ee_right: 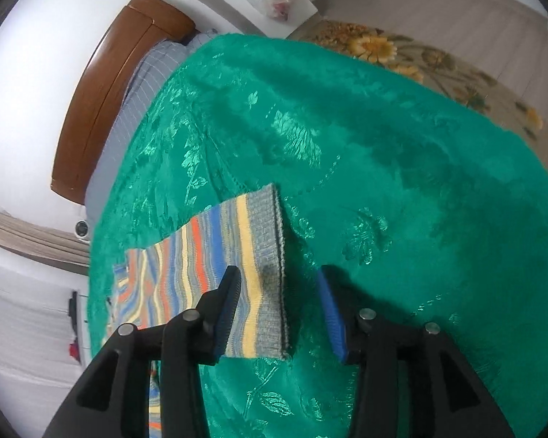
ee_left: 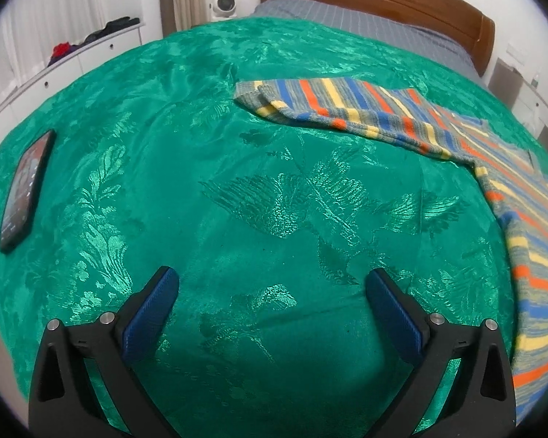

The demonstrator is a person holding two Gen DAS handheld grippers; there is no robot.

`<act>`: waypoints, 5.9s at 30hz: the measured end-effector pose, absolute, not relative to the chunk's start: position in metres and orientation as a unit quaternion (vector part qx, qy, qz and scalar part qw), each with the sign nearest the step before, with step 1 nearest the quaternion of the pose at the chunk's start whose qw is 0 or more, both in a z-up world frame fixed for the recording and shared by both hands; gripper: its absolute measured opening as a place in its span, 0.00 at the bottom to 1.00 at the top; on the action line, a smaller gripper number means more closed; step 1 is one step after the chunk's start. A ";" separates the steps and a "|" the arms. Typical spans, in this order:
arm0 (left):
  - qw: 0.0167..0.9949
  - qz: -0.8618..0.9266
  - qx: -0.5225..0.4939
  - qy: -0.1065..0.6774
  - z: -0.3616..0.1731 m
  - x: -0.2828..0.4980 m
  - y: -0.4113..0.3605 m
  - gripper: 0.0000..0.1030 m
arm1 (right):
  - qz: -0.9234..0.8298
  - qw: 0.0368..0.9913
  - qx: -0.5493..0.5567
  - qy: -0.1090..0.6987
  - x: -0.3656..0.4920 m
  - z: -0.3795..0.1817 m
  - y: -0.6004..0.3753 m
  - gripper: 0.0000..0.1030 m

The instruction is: Fold small clothes

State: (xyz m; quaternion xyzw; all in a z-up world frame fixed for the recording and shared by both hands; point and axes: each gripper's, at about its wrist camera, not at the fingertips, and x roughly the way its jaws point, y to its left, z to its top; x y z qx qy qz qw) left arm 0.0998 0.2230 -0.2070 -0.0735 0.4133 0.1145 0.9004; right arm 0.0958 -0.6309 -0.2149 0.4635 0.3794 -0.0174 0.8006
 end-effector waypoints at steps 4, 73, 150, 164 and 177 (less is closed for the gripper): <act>0.899 0.117 -0.070 0.416 -0.208 0.101 0.222 1.00 | 0.010 0.793 0.477 0.378 0.104 -0.218 -0.626 0.42; 0.924 0.109 -0.056 0.363 -0.214 0.090 0.218 1.00 | 0.169 0.817 0.215 0.507 0.086 -0.185 -0.294 0.48; 0.926 0.026 -0.019 0.377 -0.198 0.075 0.190 1.00 | 0.053 0.916 0.081 0.389 -0.050 -0.147 -0.180 0.71; 0.883 -0.048 -0.223 0.410 -0.101 0.192 0.321 0.99 | 0.041 0.917 0.125 0.376 -0.046 -0.141 -0.211 0.72; 0.819 0.074 -0.179 0.540 -0.173 0.267 0.322 0.53 | 0.063 0.908 0.114 0.399 -0.047 -0.154 -0.202 0.73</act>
